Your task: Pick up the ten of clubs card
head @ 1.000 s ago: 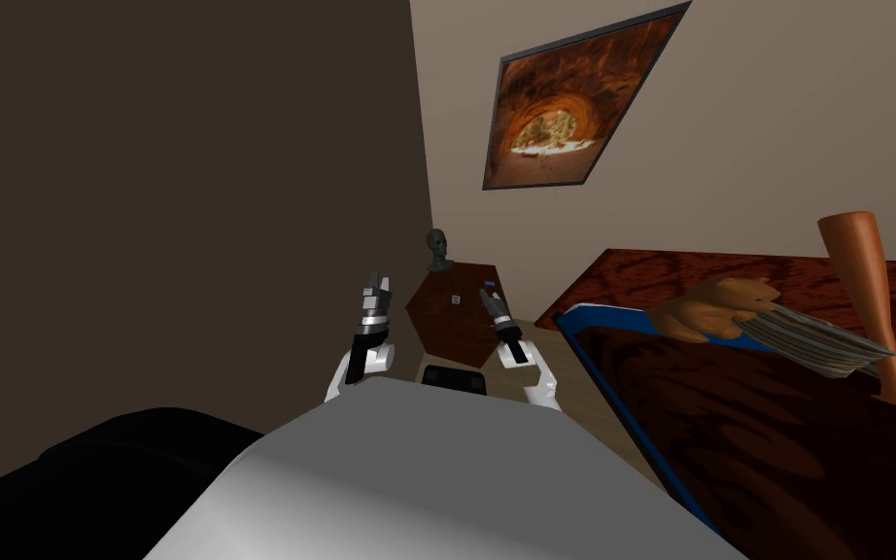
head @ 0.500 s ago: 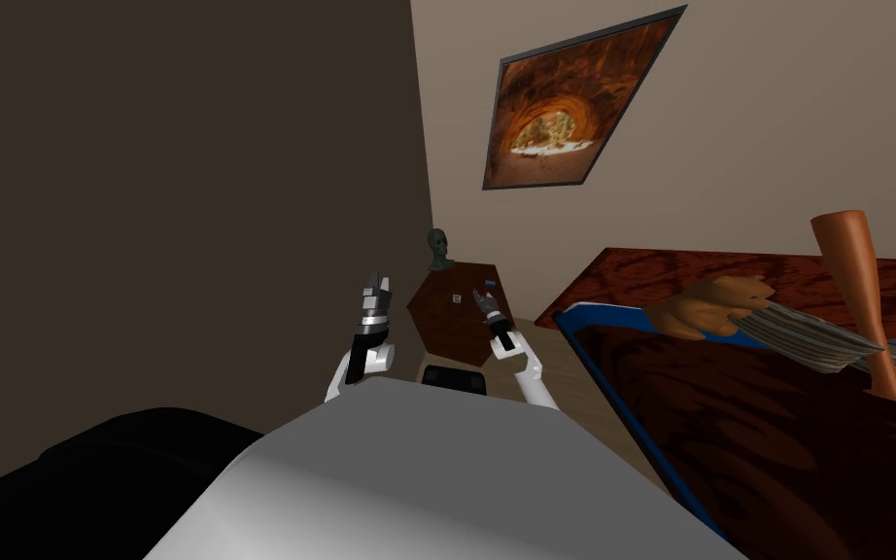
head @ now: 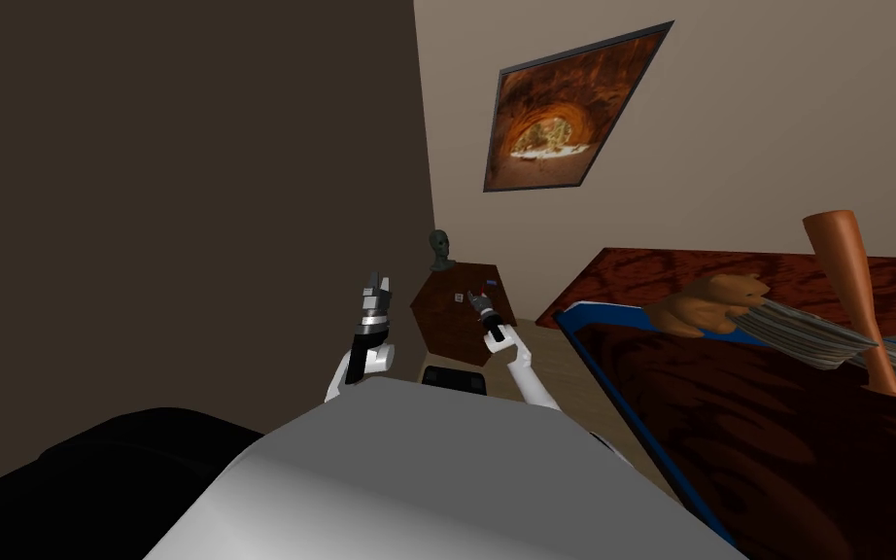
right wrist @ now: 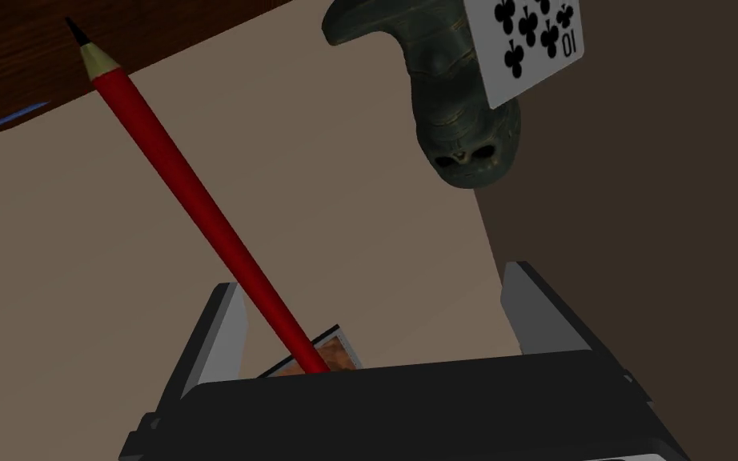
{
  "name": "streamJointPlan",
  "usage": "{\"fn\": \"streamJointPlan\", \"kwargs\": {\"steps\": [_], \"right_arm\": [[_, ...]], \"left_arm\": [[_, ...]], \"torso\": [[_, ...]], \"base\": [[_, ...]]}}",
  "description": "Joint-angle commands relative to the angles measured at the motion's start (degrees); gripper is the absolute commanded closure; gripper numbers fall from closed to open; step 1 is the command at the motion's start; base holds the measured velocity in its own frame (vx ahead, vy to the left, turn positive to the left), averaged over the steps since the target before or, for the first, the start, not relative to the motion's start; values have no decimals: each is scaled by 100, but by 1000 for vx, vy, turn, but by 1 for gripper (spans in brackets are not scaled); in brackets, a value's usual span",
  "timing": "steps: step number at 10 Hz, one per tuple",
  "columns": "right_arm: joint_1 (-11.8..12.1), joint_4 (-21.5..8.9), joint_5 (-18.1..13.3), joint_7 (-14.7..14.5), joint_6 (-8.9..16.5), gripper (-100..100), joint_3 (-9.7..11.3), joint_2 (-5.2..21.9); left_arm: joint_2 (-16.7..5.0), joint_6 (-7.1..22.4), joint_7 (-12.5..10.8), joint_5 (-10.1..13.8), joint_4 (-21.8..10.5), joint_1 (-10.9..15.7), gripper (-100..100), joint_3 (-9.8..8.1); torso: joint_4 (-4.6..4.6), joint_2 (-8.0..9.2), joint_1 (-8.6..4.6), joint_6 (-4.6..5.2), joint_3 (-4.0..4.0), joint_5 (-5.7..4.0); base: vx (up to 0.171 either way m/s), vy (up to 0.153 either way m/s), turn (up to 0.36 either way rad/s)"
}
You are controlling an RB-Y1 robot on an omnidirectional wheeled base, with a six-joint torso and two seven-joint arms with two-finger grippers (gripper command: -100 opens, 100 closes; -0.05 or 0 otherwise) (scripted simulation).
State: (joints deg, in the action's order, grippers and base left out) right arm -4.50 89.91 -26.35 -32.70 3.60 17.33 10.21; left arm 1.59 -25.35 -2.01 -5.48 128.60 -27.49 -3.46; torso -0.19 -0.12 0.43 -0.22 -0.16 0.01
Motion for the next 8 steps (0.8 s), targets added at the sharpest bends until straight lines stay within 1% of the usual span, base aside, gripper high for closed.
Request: {"fn": "streamJointPlan", "kwargs": {"steps": [1, 2, 3, 5, 8], "right_arm": [[-216, -222, -5, -86, 236, -100, 114, 6], [-389, -393, -1, -152, 388, -100, 210, 17], [-389, -393, -1, -152, 416, -100, 210, 17], [-718, -715, 16, -273, 755, -100, 391, 42], [-1149, -1129, 52, -425, 1197, -100, 631, 91]], "left_arm": [[0, 0, 0, 0, 0, 0, 0, 0], [0, 0, 0, 0, 0, 0, 0, 0], [0, 0, 0, 0, 0, 0, 0, 0], [0, 0, 0, 0, 0, 0, 0, 0], [0, 0, 0, 0, 0, 0, 0, 0]], "torso": [[0, 0, 0, 0, 0, 0], [0, 0, 0, -1, 0, 0], [0, 2, 3, -1, 1, 0], [0, -2, -3, 0, -1, -1], [0, 3, 9, 0, 2, 2]], "base": [[-26, 37, 8], [-38, 46, 17], [-22, 37, 10], [-18, 36, 15], [-34, 59, 20]]}}
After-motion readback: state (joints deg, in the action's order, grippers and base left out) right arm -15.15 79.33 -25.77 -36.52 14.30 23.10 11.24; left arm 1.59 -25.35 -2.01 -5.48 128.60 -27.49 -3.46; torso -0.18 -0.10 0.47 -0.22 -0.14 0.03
